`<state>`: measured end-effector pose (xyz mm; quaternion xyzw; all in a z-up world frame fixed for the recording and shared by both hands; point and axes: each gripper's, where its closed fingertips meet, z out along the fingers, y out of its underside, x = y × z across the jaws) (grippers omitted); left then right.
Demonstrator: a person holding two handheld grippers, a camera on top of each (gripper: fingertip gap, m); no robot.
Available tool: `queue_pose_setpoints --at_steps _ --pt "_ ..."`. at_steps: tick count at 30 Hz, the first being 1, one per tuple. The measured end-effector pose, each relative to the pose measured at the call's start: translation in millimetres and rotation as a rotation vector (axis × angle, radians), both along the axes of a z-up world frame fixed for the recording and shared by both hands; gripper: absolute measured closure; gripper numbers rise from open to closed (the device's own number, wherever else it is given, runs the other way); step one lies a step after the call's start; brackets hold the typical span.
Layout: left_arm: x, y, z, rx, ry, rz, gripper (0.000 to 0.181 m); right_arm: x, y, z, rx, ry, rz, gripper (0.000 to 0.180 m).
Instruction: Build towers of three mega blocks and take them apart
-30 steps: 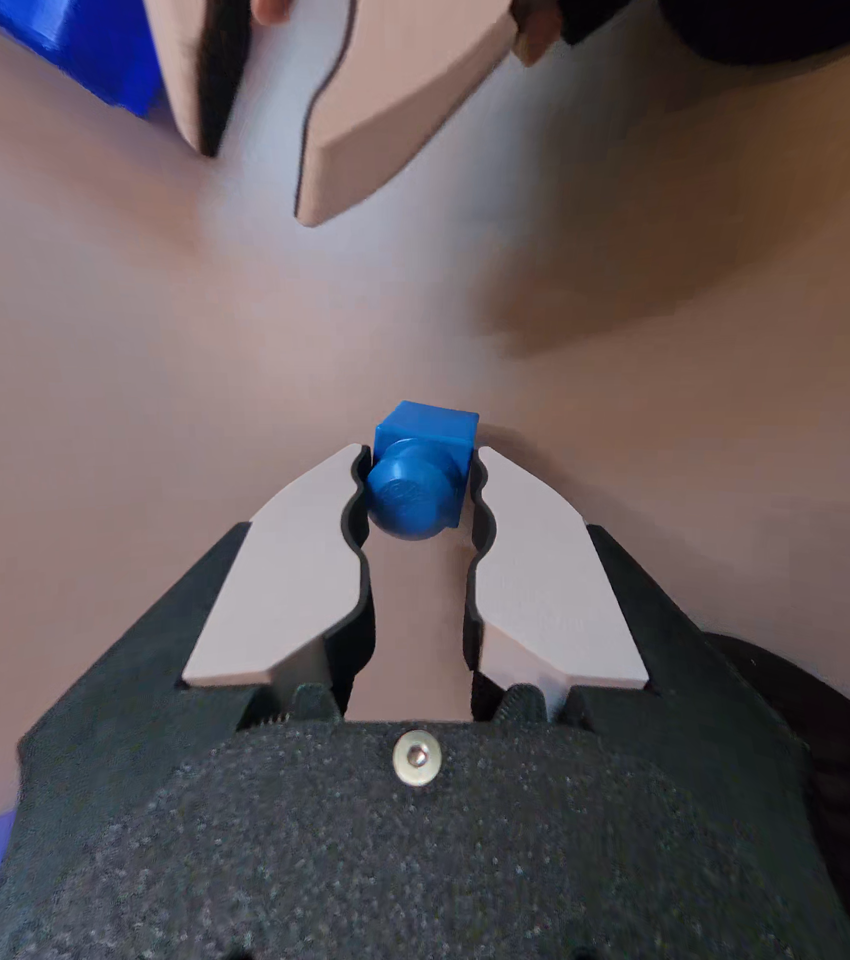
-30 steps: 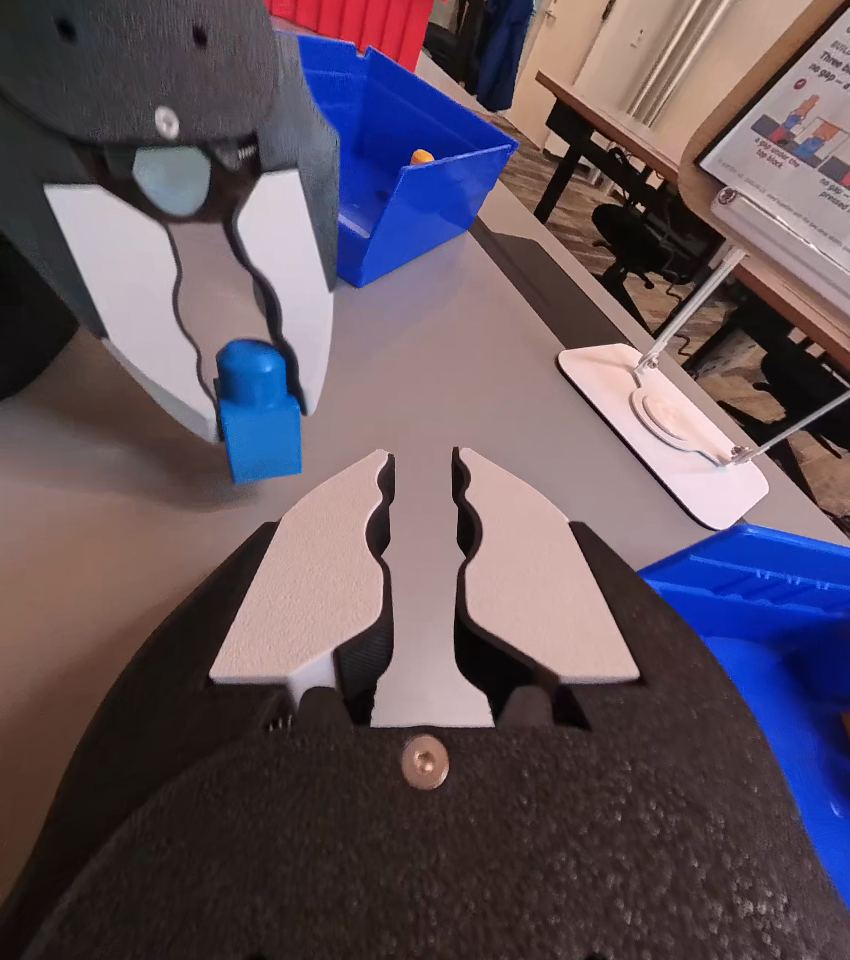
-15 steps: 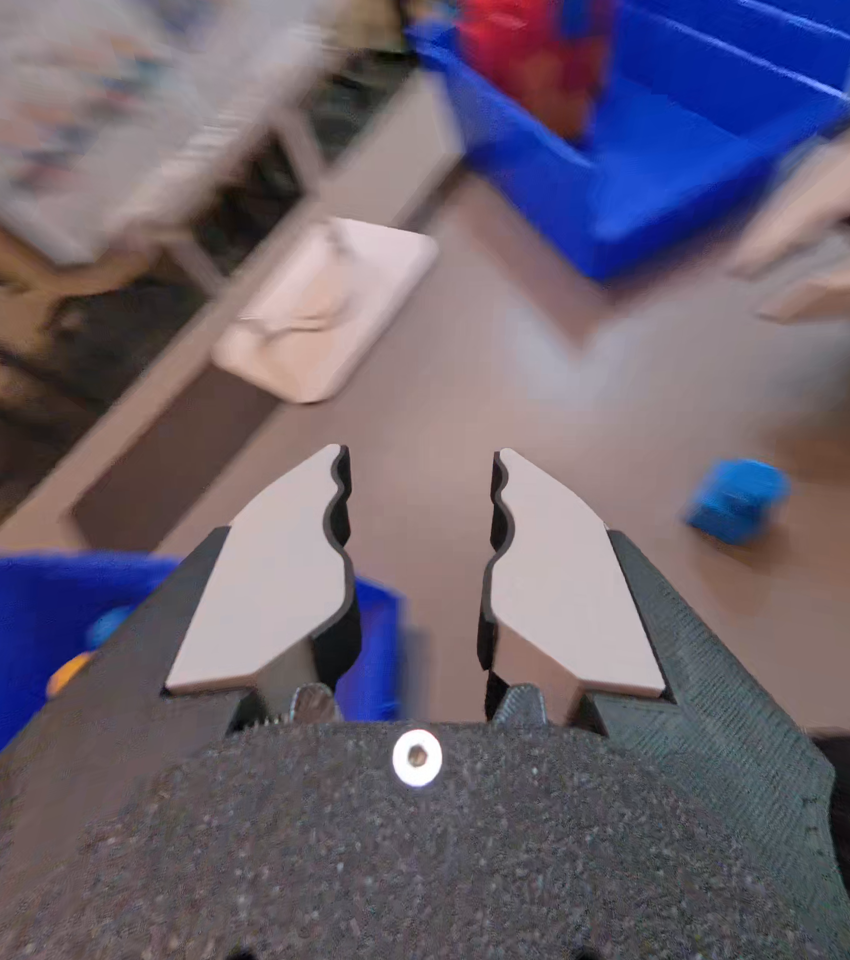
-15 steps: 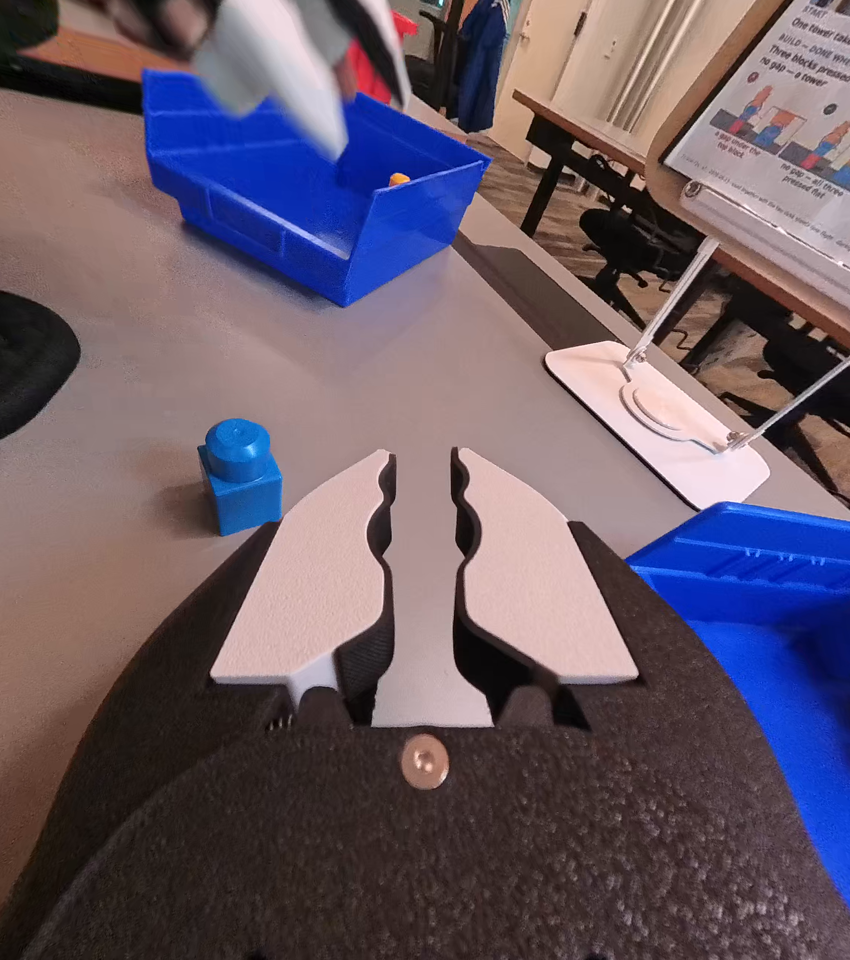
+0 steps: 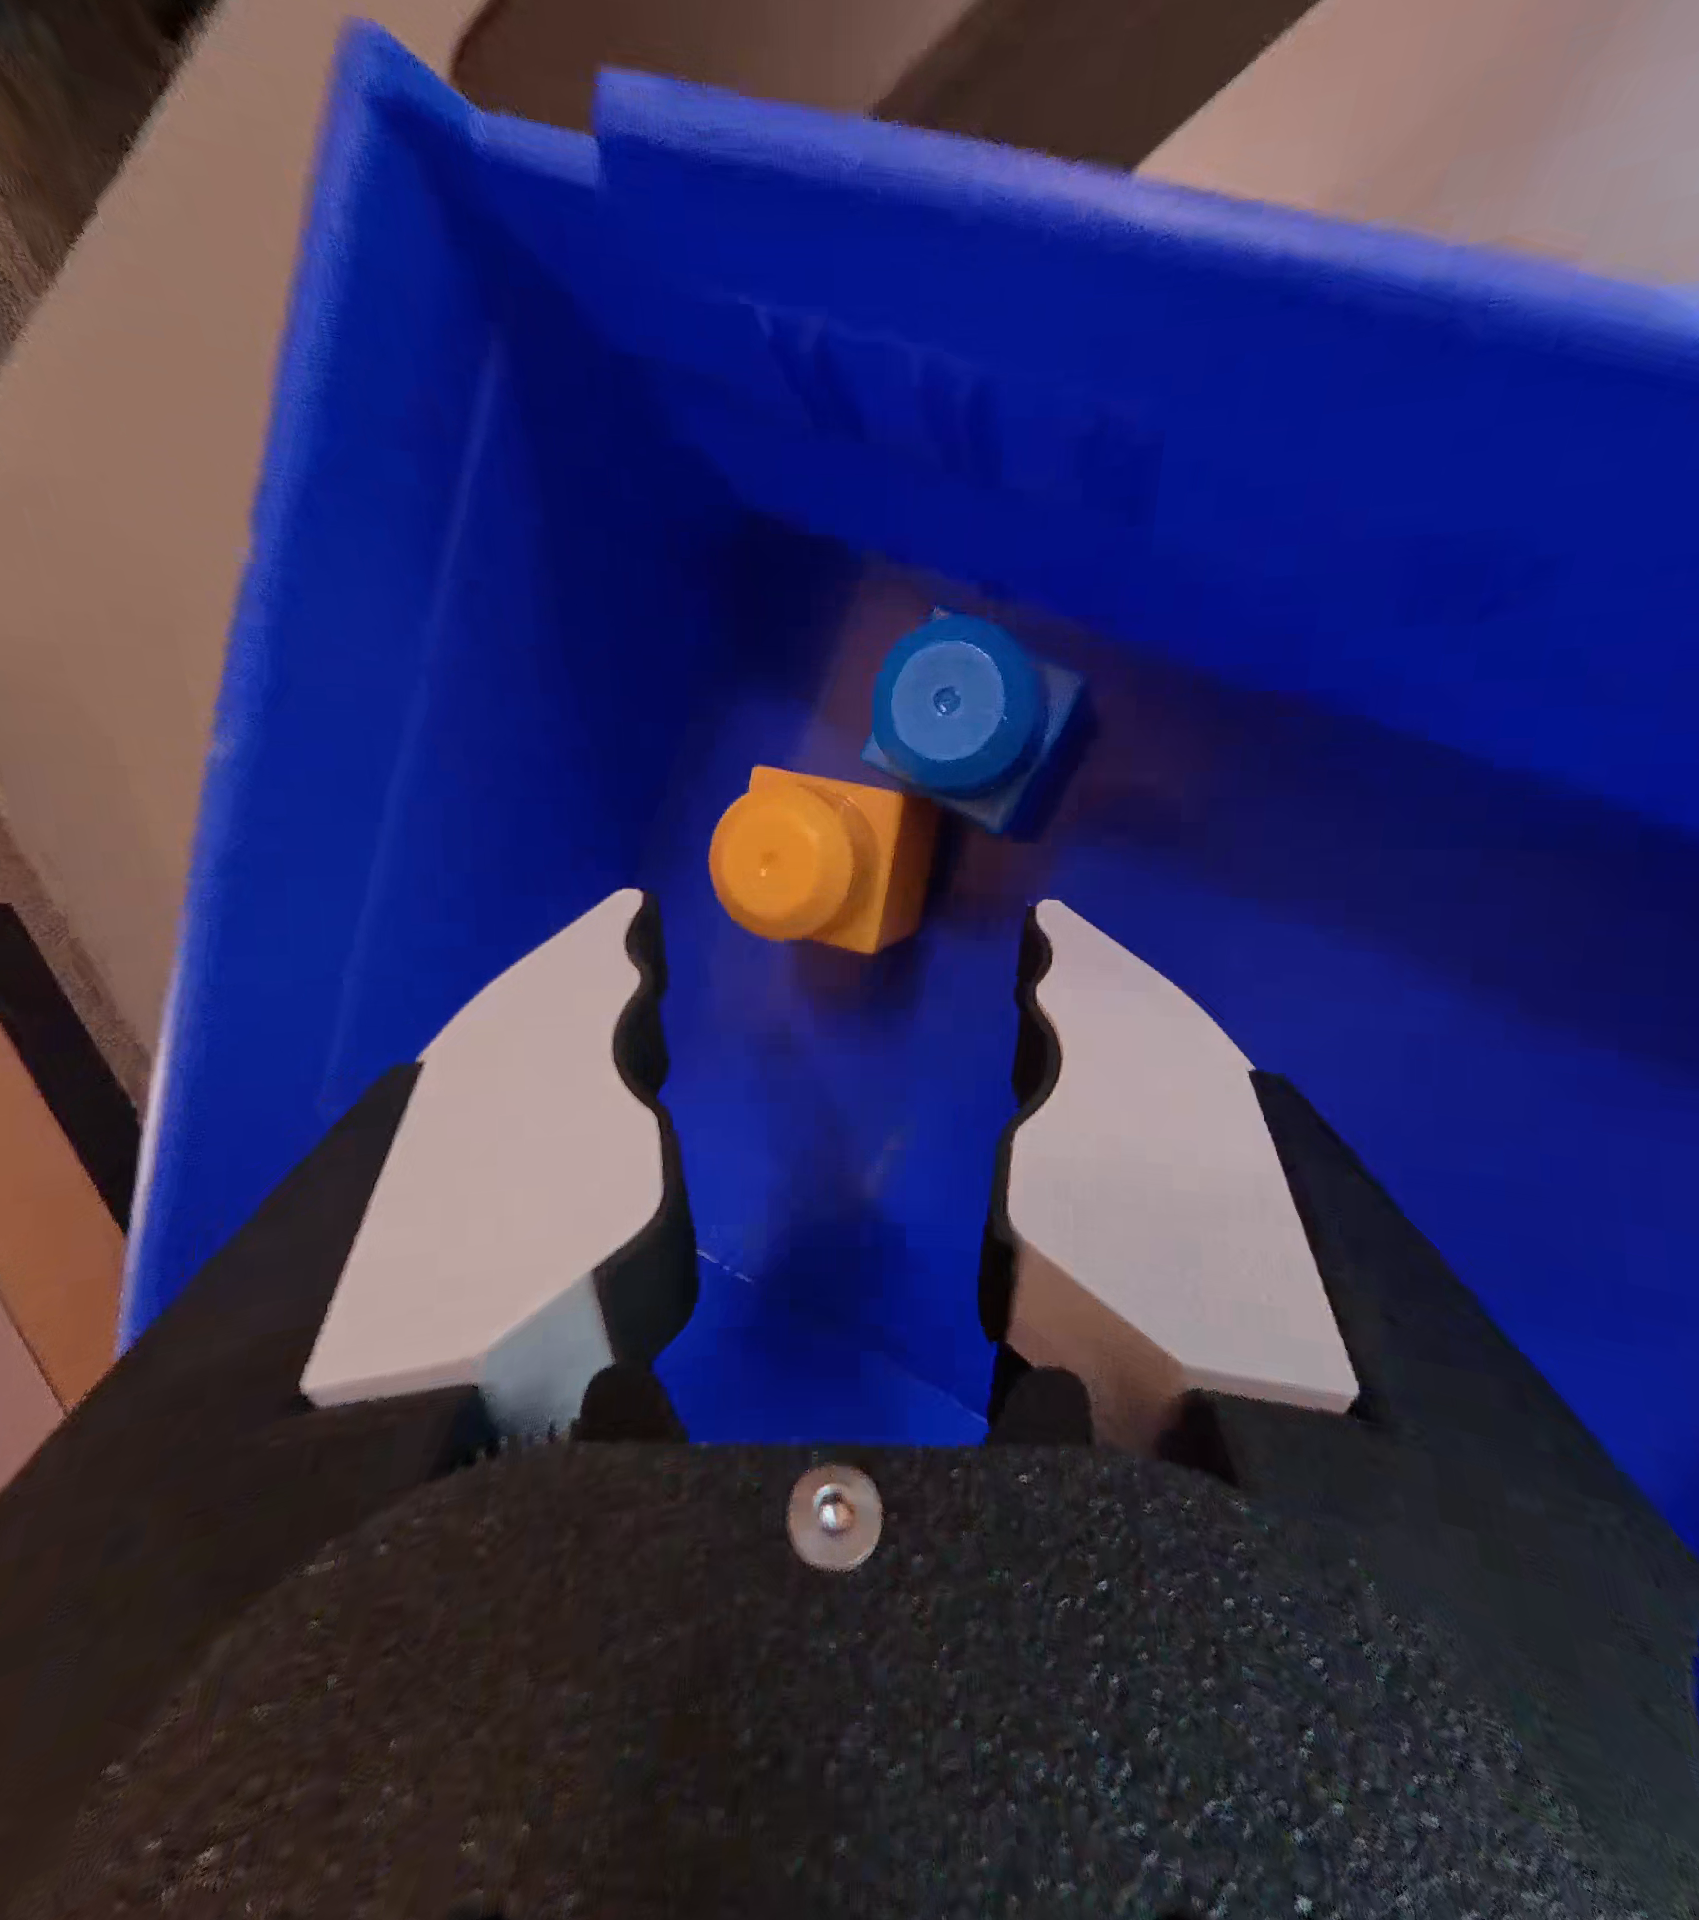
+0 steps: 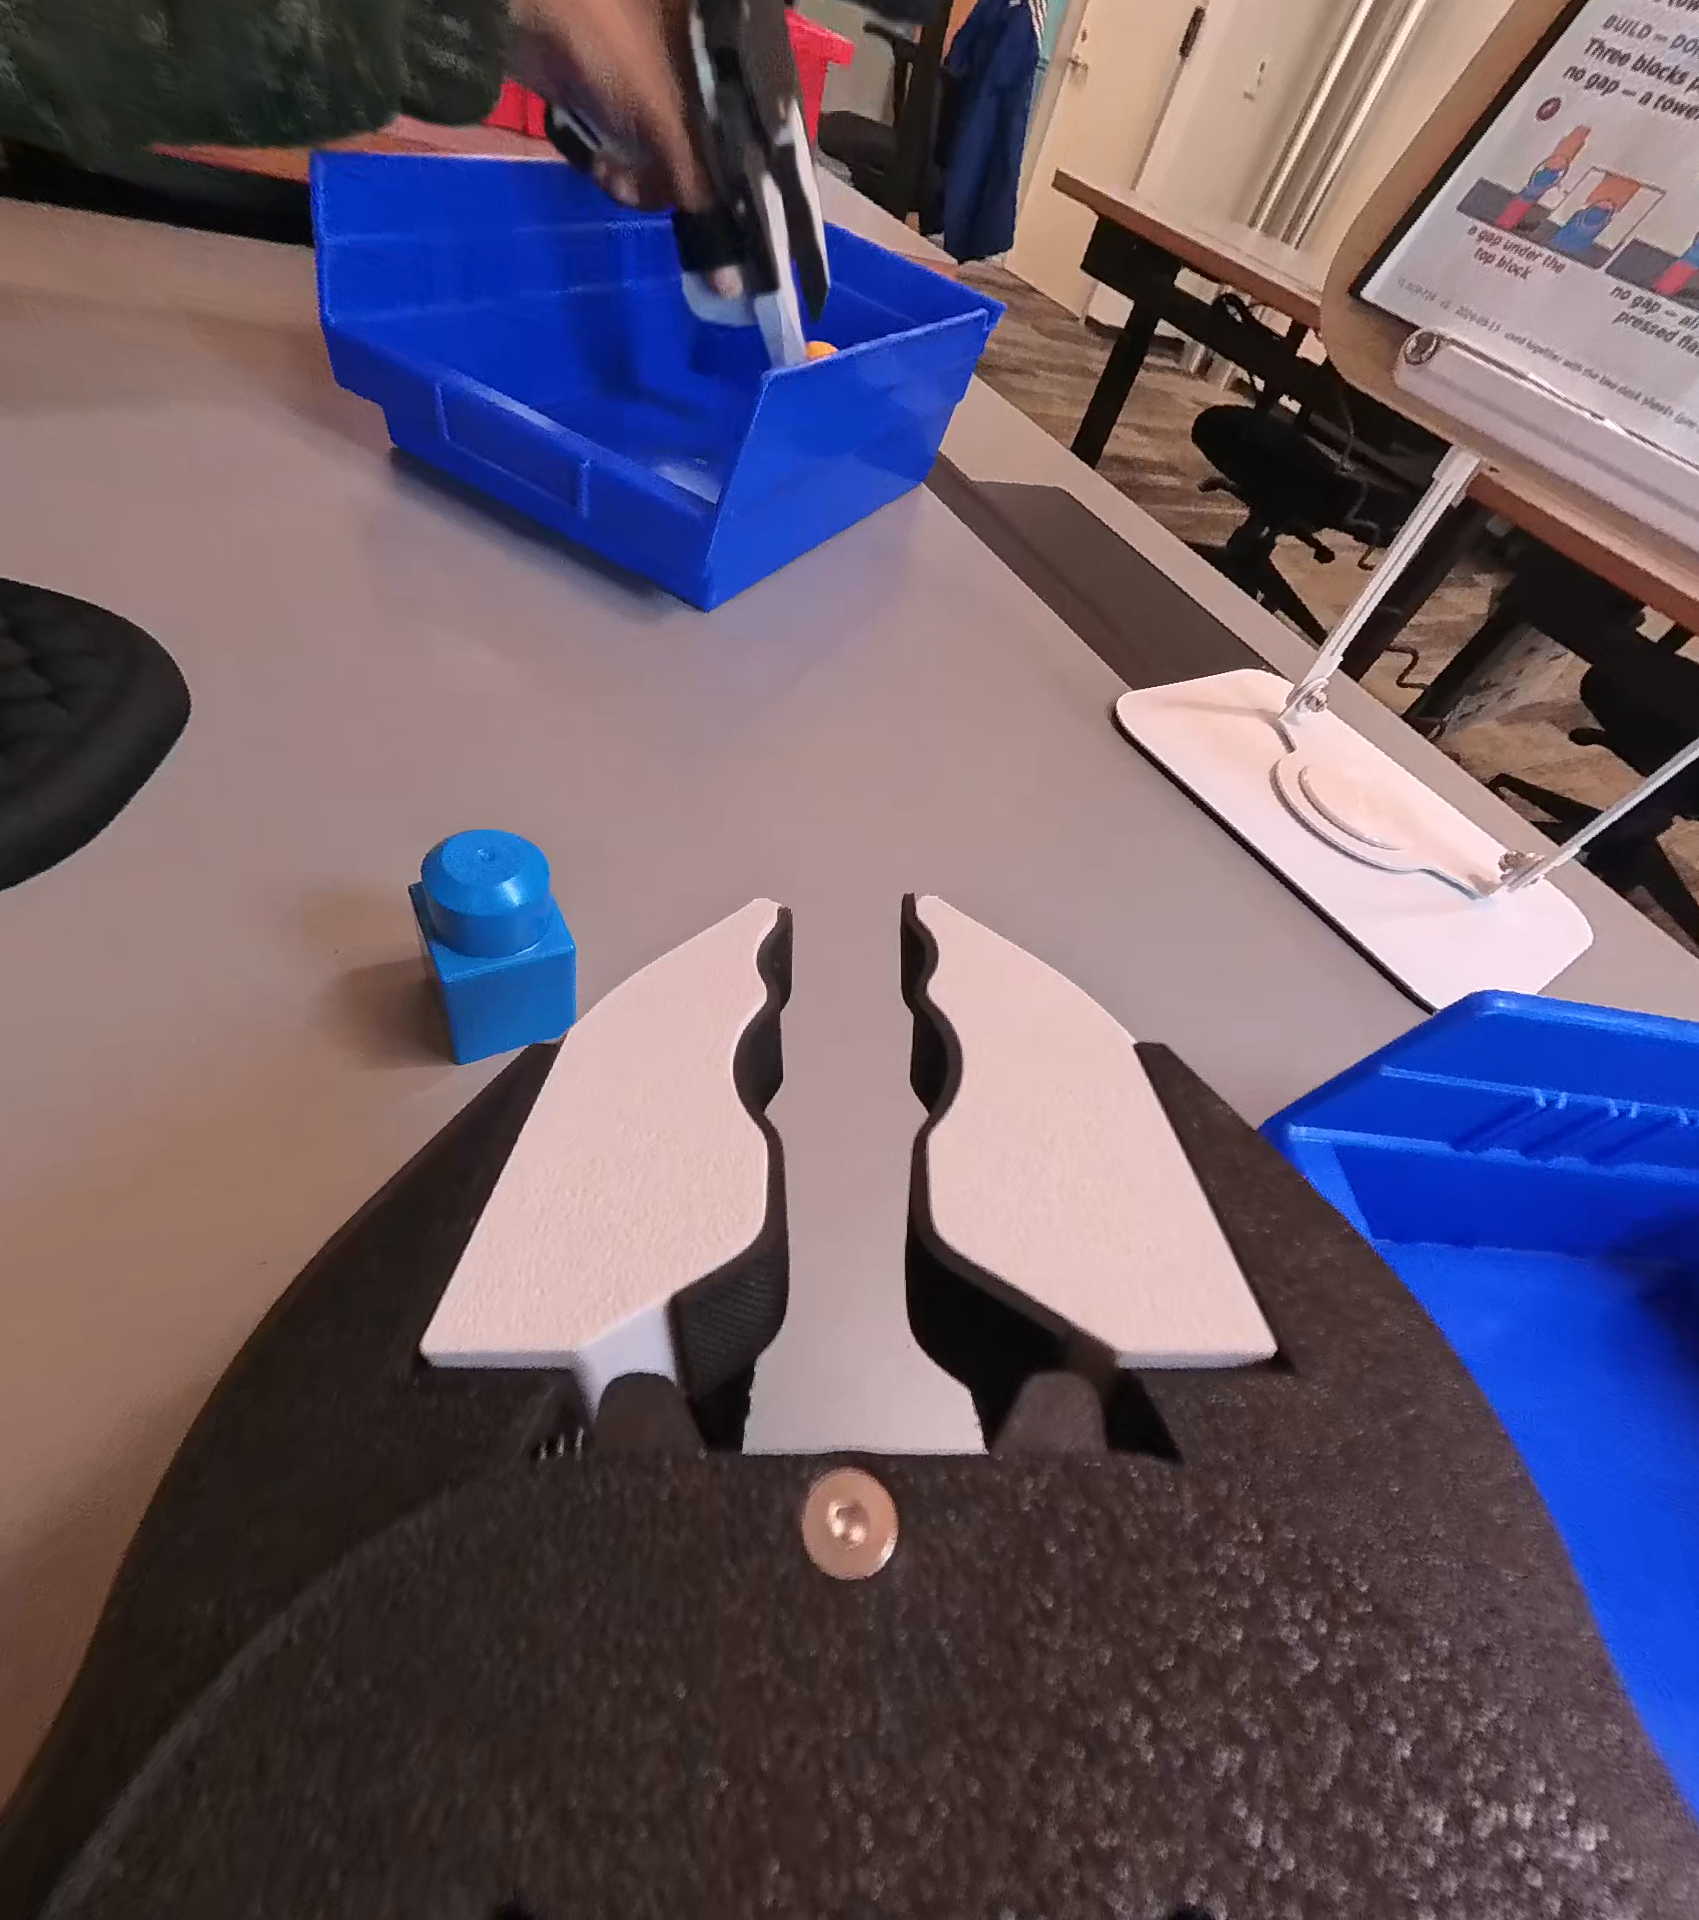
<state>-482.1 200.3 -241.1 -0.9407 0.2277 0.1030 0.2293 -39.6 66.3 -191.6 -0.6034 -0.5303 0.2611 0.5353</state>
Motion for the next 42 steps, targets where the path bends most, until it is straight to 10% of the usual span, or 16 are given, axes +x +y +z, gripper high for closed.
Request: queue_pose_setpoints --at_steps 5,11,18,29,37,42 --pt "-4.9 9.0 -14.2 -0.033 0.149 0.019 0.143 1.3 0.5 -0.2 0.002 -0.001 0.000 0.160" --pt "24.3 -6.6 51.0 0.102 0.112 -0.033 0.149 0.3 -1.7 3.0 -0.005 0.017 0.011 0.160" --pt "202.0 -90.3 124.2 0.206 -0.166 -0.509 0.149 -10.8 -17.3 12.8 -0.044 0.072 0.085 0.157" --pt "394.9 -195.6 67.0 0.016 -0.099 -0.990 0.149 -40.8 -56.3 10.0 -0.071 -0.121 0.201 0.133" --pt "401.5 -197.4 78.4 0.144 -0.362 -0.991 0.127 -34.6 -53.8 22.5 -0.098 0.006 0.225 0.143" --pt "377.0 -192.9 9.3 0.095 -0.472 -0.918 0.109 -35.6 -50.8 37.4 -0.196 0.163 0.303 0.143"
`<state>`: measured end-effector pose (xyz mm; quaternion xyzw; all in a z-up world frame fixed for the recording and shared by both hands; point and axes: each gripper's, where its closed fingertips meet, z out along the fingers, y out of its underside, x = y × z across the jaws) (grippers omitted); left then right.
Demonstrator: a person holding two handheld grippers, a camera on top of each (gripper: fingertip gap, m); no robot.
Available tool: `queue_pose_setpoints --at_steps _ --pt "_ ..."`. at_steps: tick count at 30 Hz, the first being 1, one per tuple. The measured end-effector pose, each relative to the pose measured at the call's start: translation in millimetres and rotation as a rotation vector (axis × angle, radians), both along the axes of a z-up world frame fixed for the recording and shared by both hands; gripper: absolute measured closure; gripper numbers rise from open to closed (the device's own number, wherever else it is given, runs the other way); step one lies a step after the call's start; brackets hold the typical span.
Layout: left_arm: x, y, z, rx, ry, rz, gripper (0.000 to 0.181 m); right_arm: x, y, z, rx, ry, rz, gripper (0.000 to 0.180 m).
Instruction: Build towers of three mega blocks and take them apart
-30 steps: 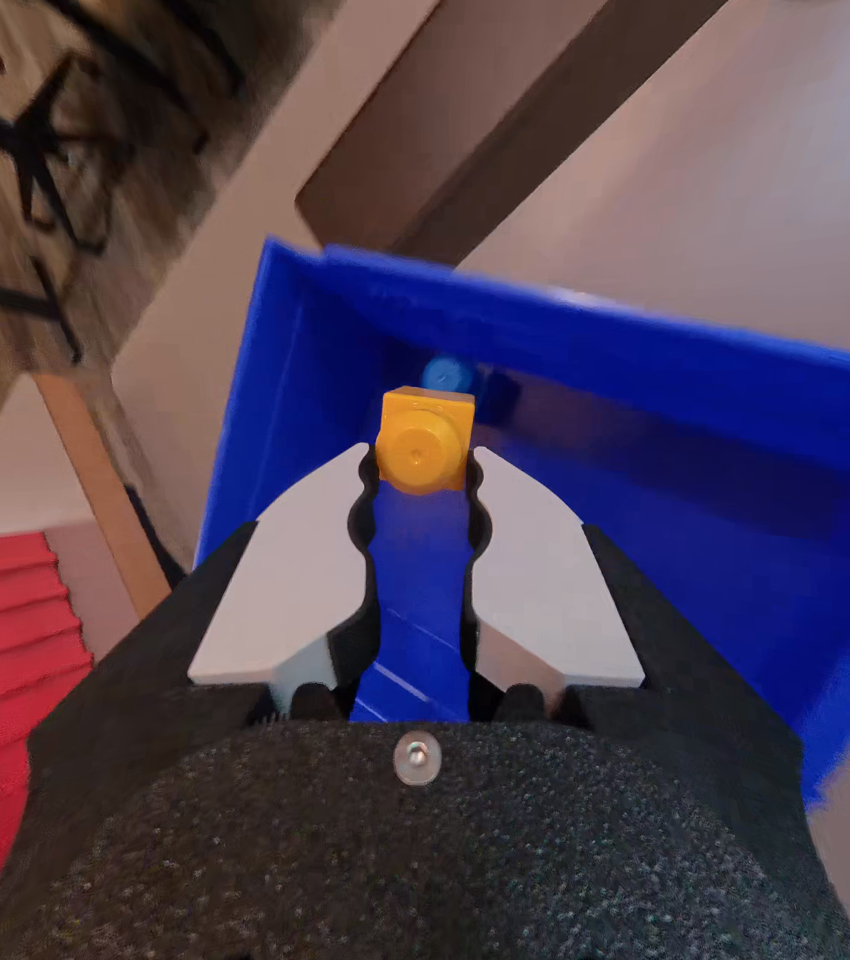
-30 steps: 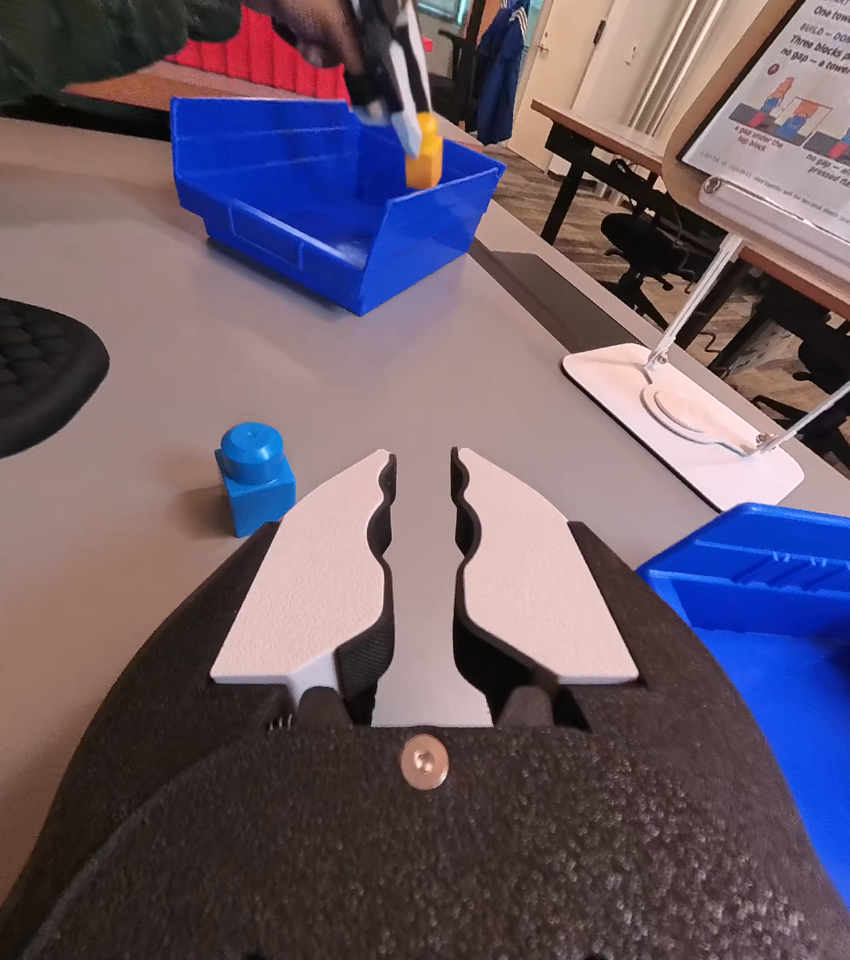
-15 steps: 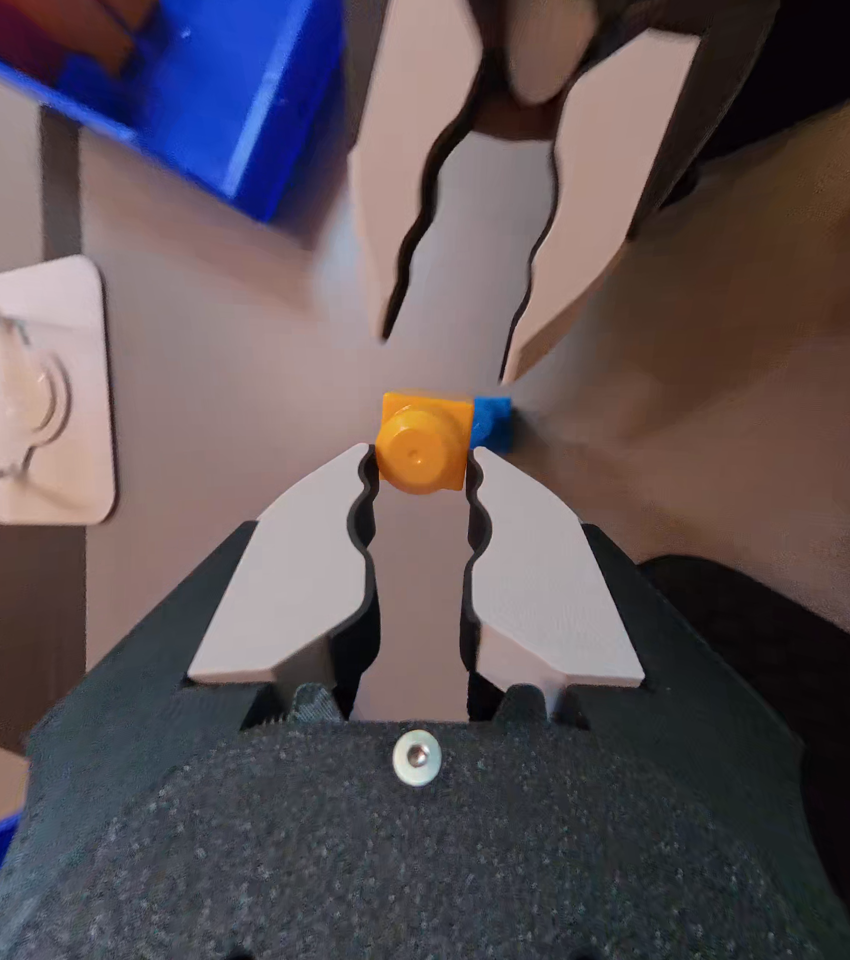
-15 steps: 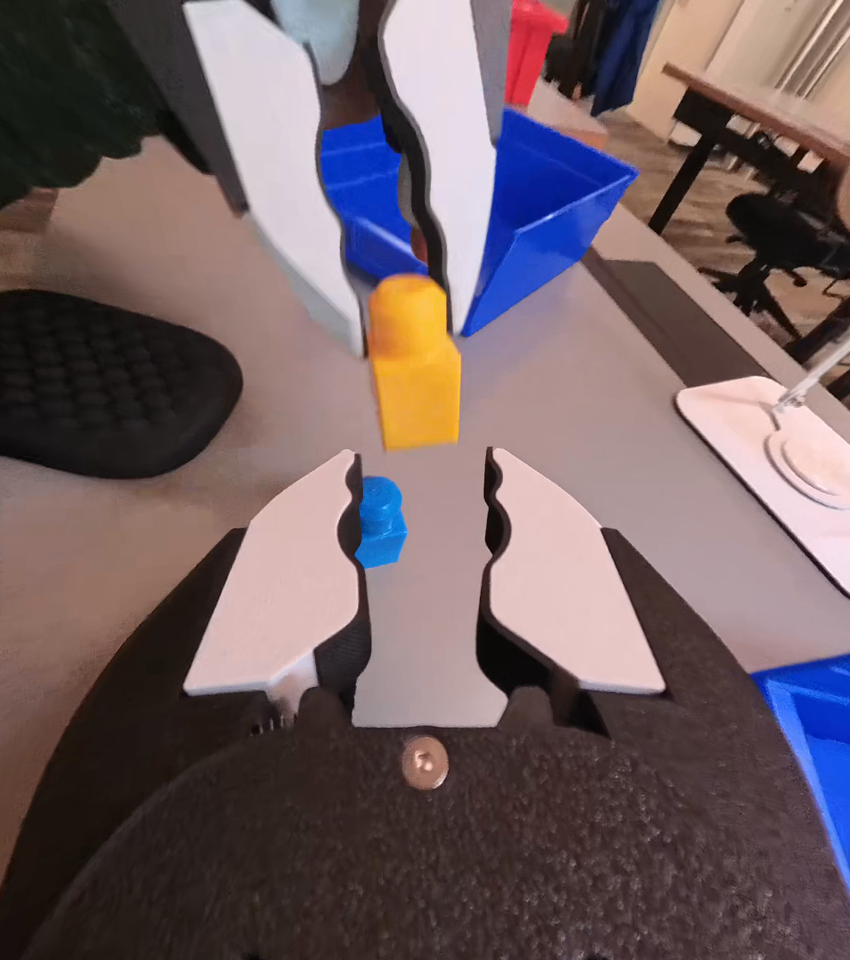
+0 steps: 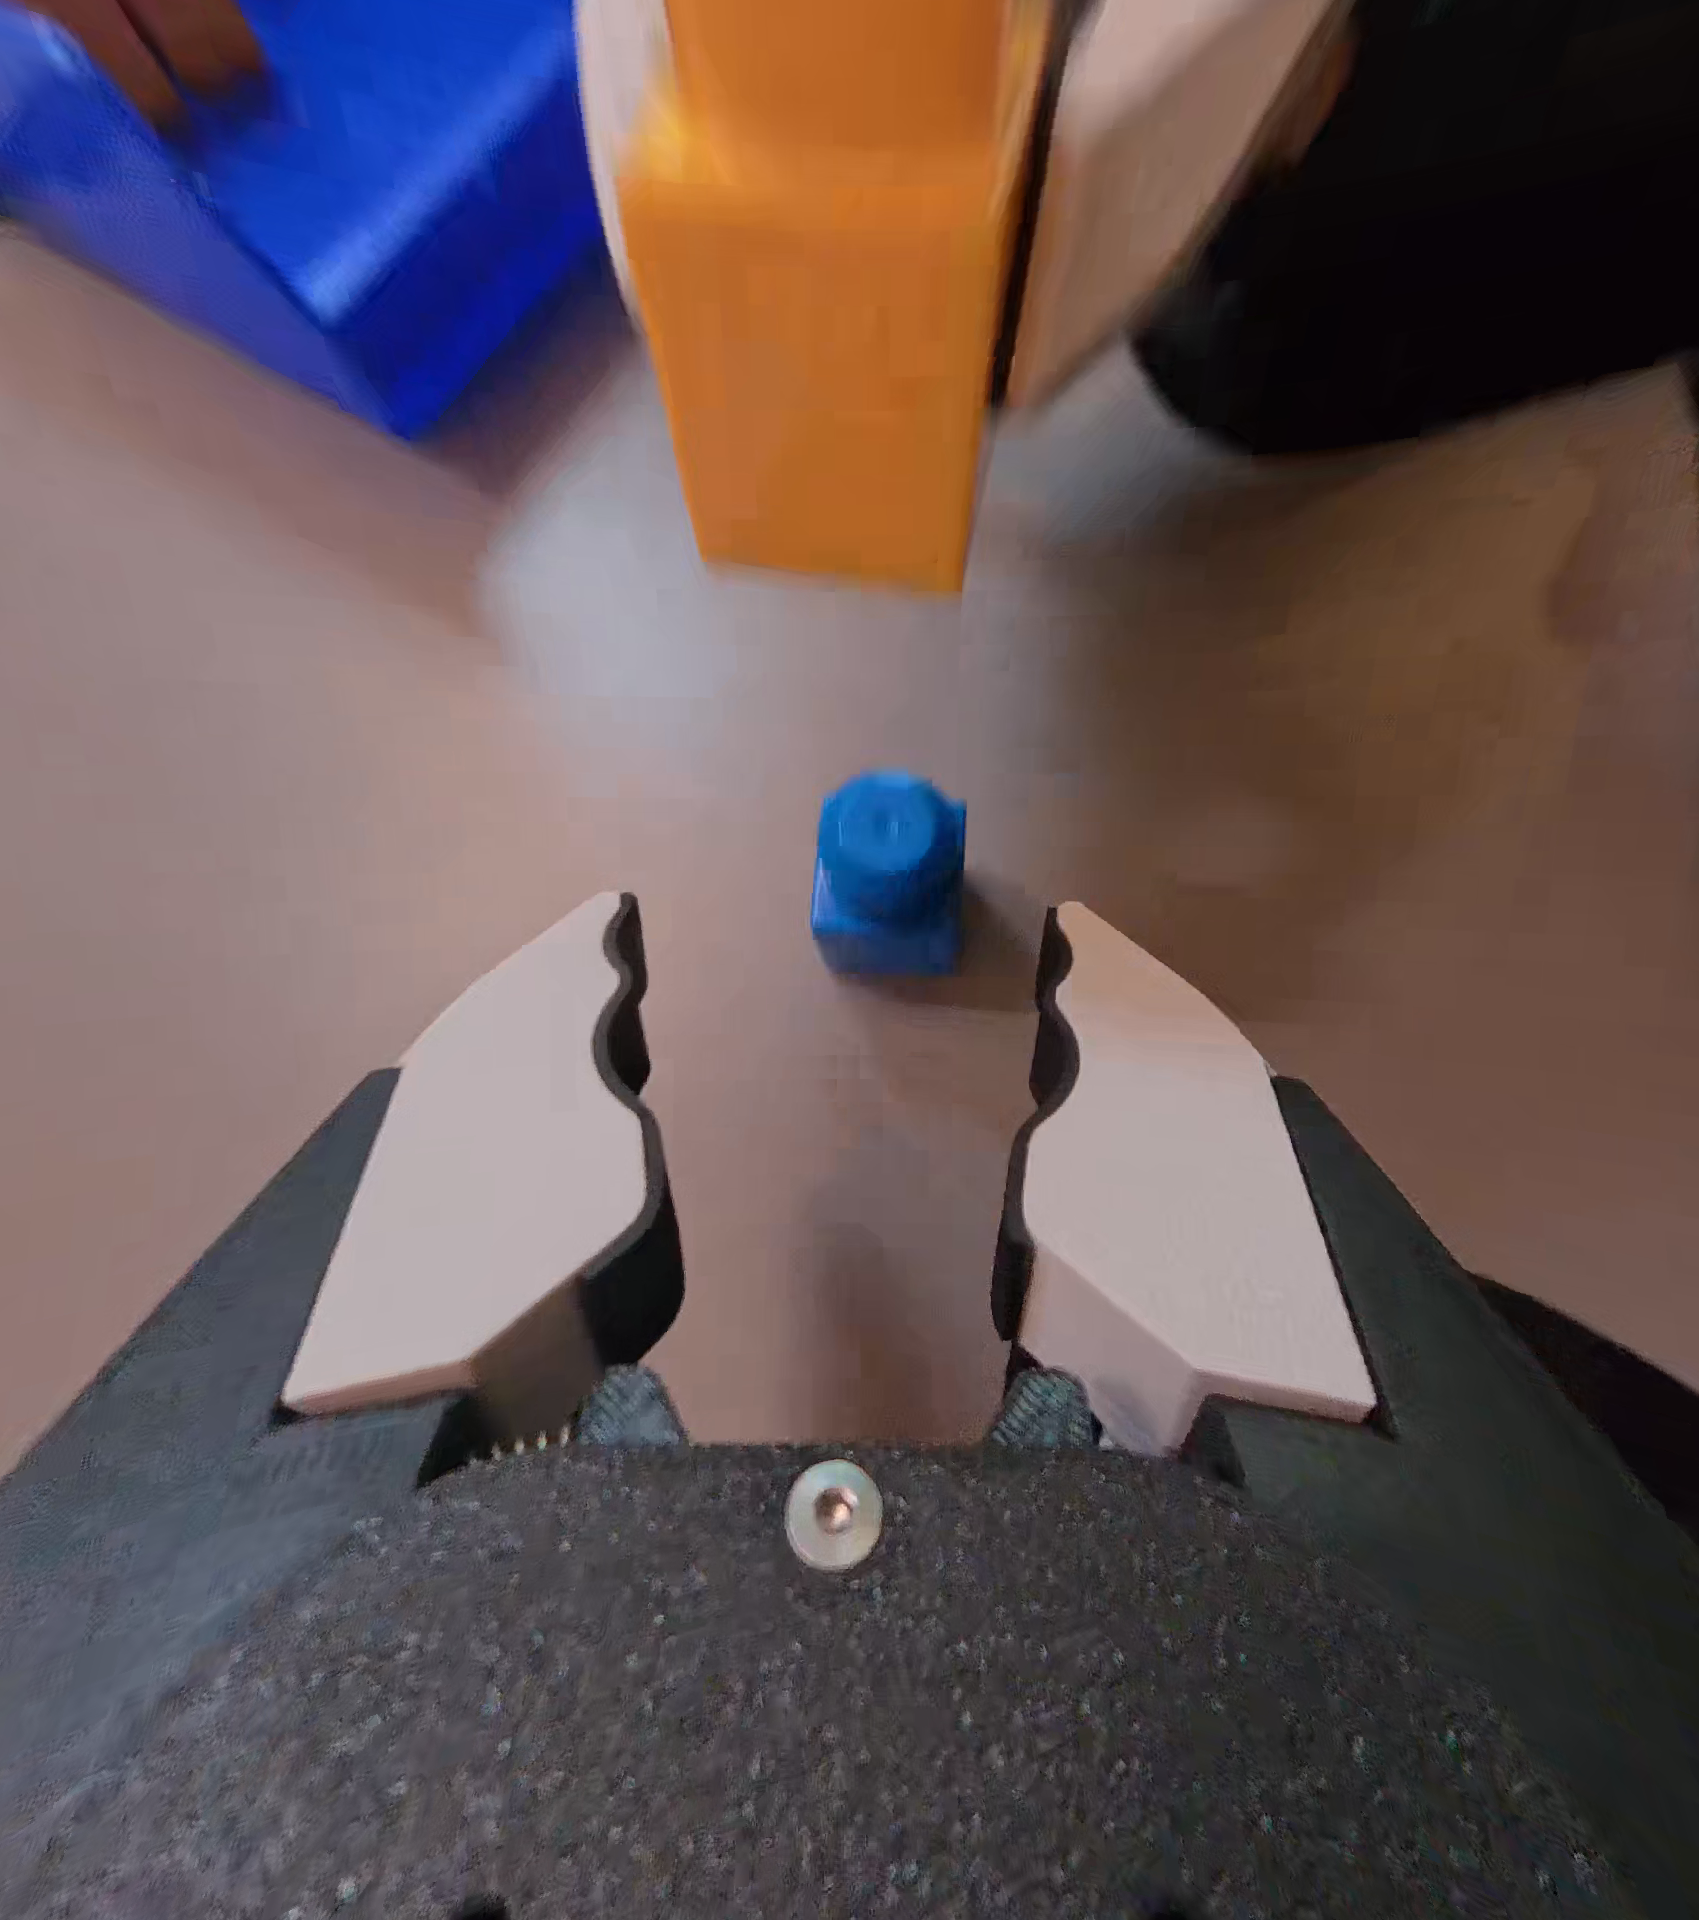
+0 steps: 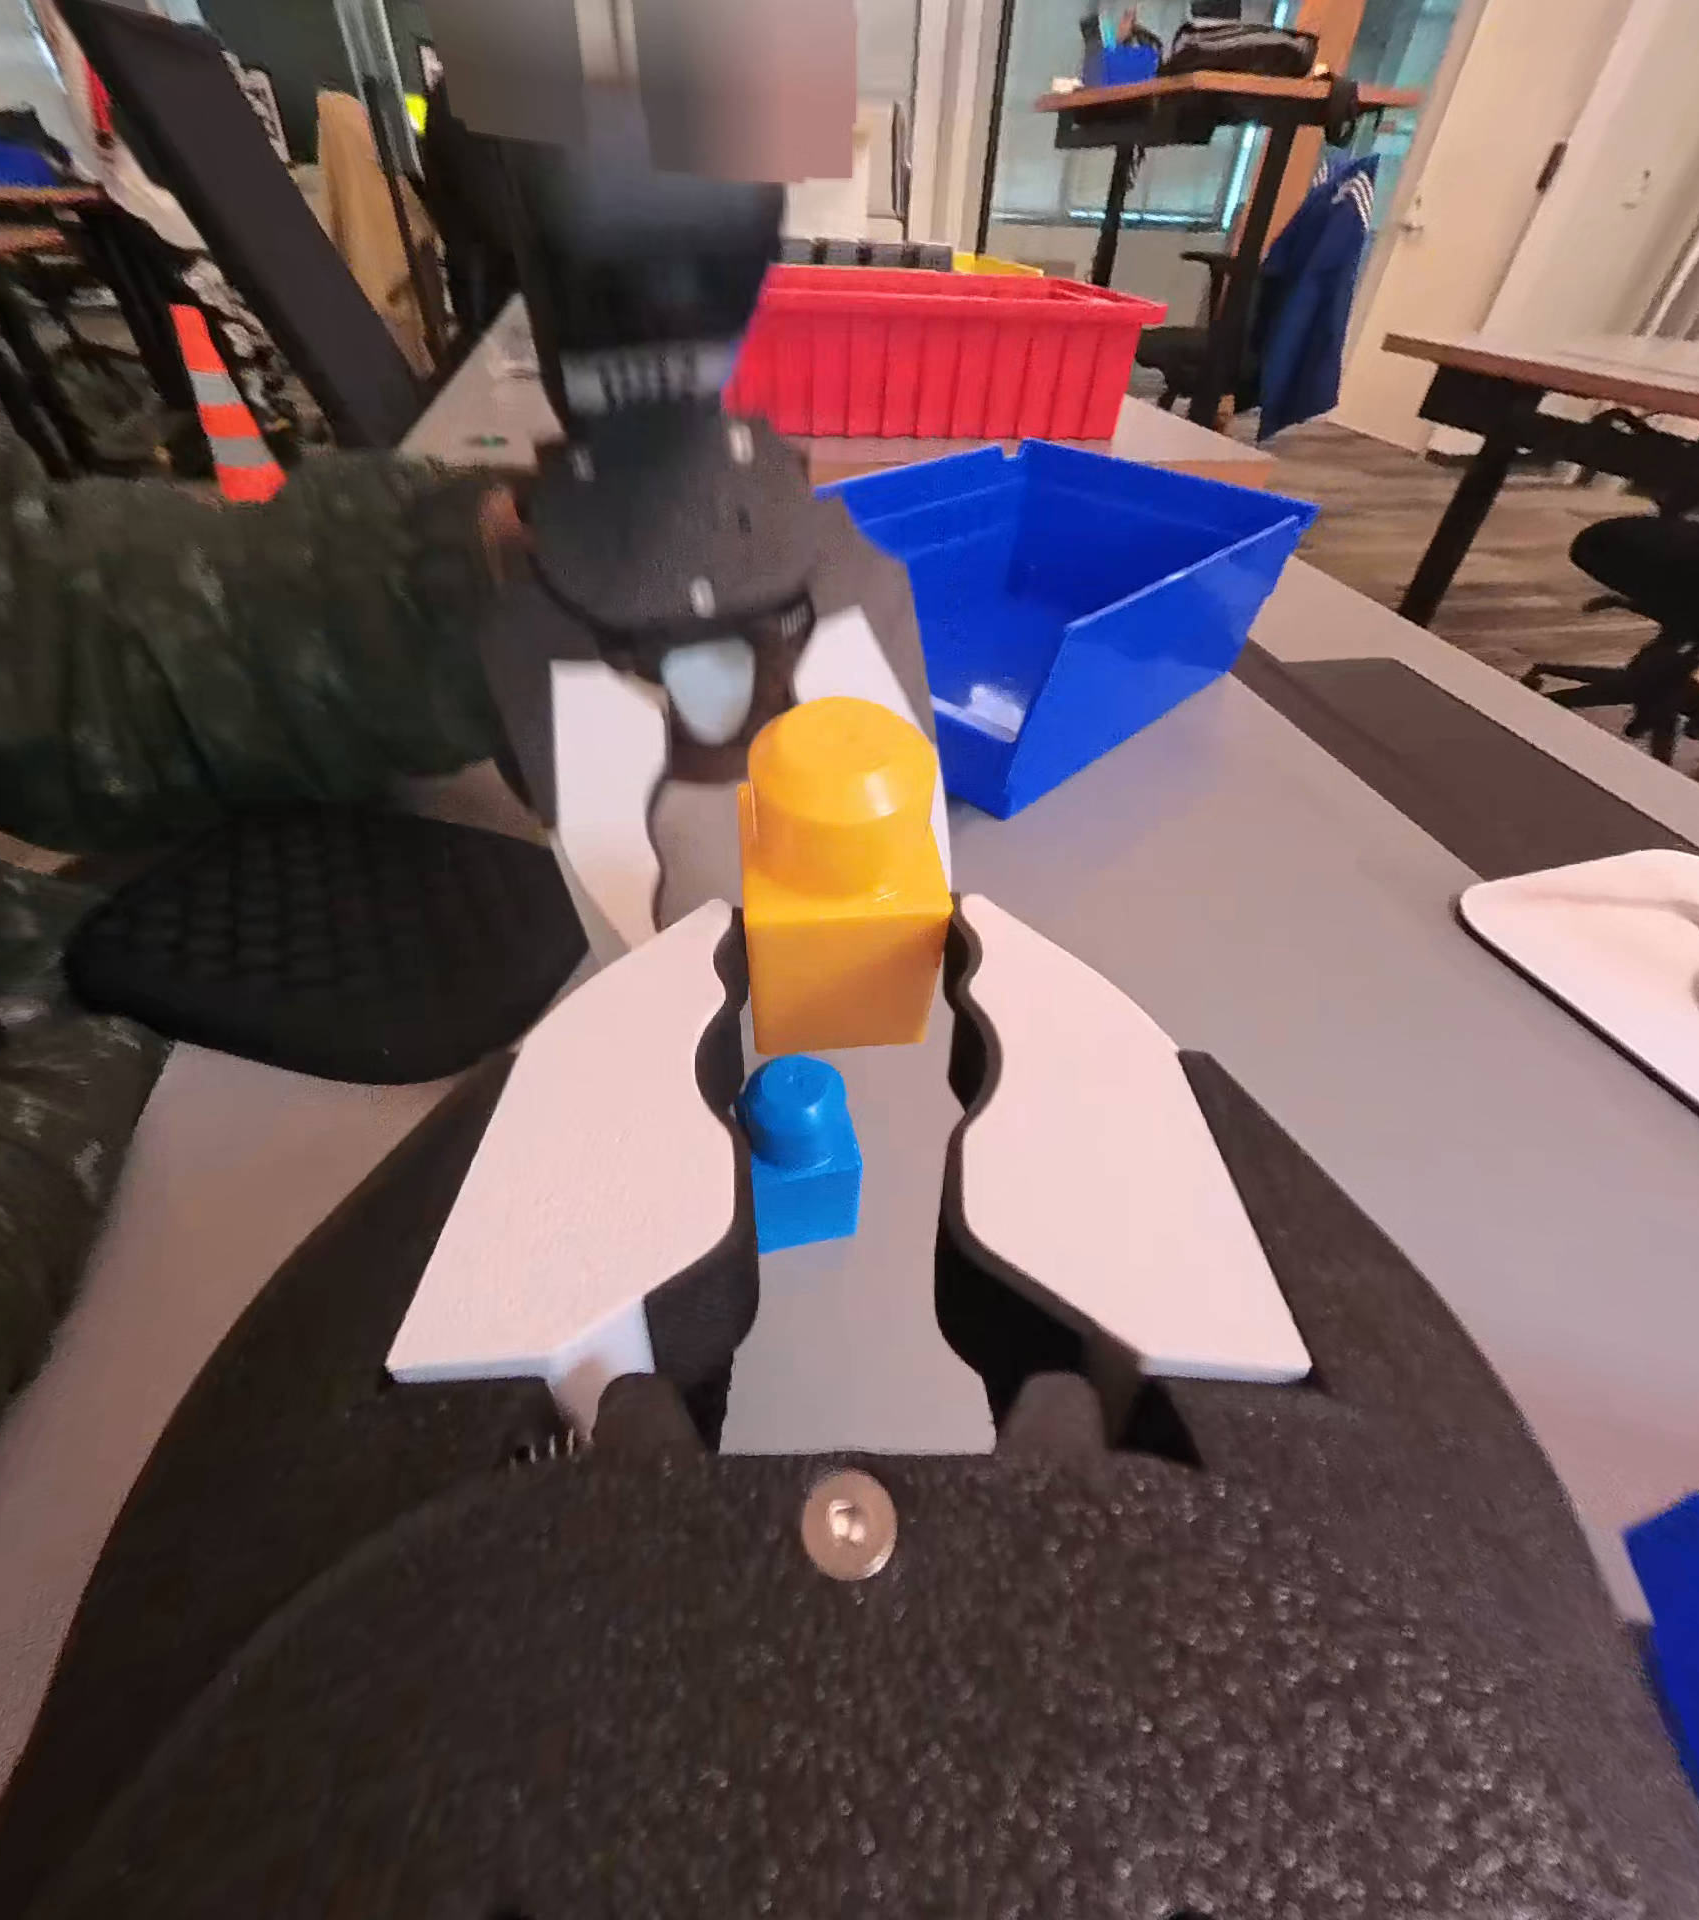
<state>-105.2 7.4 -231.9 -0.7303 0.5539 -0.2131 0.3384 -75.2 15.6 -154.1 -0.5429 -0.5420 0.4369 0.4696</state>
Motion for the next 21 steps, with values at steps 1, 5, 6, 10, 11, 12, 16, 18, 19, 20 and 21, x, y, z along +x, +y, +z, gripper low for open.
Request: queue_pose_setpoints --at_steps 1,5,6,10,11,12,16,18,19,20,21 --pt "-1.0 0.0 -17.0 -0.019 0.007 0.004 0.108 -2.3 0.8 -0.8 -0.011 0.001 0.011 0.143" --pt "11.4 0.7 -53.4 -0.022 0.032 0.016 0.124 -15.3 -1.0 -11.7 -0.039 -0.019 0.050 0.143" --pt "15.7 3.1 -54.3 -0.012 0.021 0.030 0.134 -17.7 -1.8 -17.4 -0.039 -0.036 0.056 0.143" --pt "18.3 1.9 -54.6 -0.006 0.032 0.016 0.144 -19.5 -2.6 -40.0 -0.042 -0.125 0.068 0.143" --pt "18.9 -0.1 -54.7 -0.017 0.025 0.011 0.144 -19.1 -2.9 -44.3 -0.046 -0.147 0.071 0.143" --pt "19.1 -1.2 -54.7 -0.016 0.024 0.009 0.144 -18.8 -3.2 -49.0 -0.046 -0.173 0.073 0.143" --pt "18.7 -2.0 -54.8 -0.020 0.027 0.014 0.144 -18.5 -9.2 -74.4 -0.035 -0.309 0.090 0.144" --pt "18.2 -2.1 -54.8 -0.021 0.025 0.015 0.144 -18.5 -9.9 -76.9 -0.008 -0.322 0.079 0.144" --pt "18.1 -2.2 -54.9 -0.019 0.024 0.015 0.144 -18.2 -9.8 -77.4 -0.016 -0.324 0.075 0.144" --pt "17.9 -2.1 -54.8 -0.018 0.024 0.016 0.144 -18.1 -9.7 -78.7 -0.035 -0.318 0.072 0.144" --pt "17.9 -2.1 -54.9 -0.018 0.022 0.015 0.144 -17.4 -9.6 -80.2 -0.057 -0.310 0.073 0.144"
